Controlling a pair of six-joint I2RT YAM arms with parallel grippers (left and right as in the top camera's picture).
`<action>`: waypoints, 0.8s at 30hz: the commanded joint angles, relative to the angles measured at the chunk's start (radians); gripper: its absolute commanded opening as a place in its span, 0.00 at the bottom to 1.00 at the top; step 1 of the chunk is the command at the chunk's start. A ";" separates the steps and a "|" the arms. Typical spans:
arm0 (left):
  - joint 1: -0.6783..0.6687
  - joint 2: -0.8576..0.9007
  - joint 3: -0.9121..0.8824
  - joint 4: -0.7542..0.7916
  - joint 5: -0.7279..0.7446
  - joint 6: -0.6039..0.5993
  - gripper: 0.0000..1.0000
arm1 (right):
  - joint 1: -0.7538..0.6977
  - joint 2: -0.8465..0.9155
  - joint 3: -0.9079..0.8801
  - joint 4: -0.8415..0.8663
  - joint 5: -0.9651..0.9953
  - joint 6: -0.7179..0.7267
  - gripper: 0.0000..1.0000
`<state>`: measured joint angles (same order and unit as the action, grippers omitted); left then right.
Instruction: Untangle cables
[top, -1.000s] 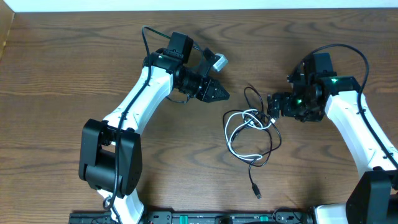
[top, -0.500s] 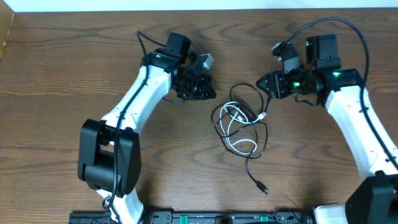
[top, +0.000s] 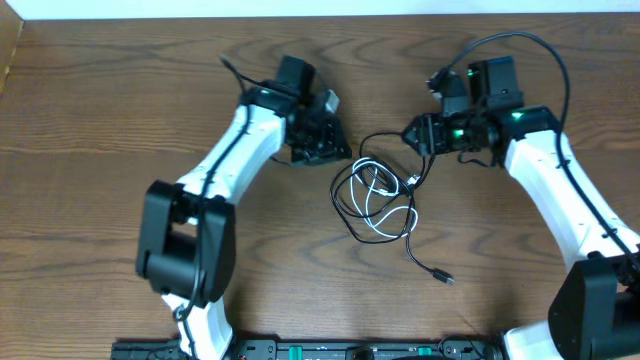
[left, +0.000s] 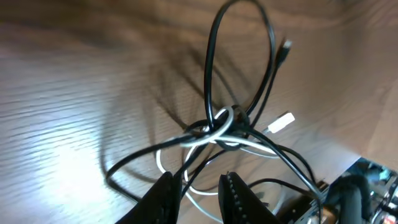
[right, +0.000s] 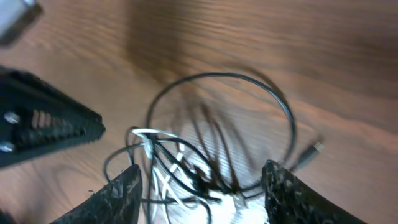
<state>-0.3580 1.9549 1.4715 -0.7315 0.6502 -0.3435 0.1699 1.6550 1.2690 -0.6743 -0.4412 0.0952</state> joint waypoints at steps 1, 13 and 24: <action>-0.040 0.061 0.020 0.013 -0.016 -0.021 0.25 | -0.031 -0.003 0.014 -0.025 0.013 0.030 0.60; -0.085 0.091 0.019 0.115 -0.332 -0.193 0.26 | -0.033 -0.003 0.013 -0.040 0.013 0.020 0.63; -0.154 0.113 0.017 0.150 -0.334 -0.211 0.25 | -0.033 -0.003 0.013 -0.051 0.021 0.011 0.63</action>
<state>-0.4850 2.0426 1.4719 -0.5785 0.3408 -0.5472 0.1387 1.6547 1.2690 -0.7212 -0.4252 0.1066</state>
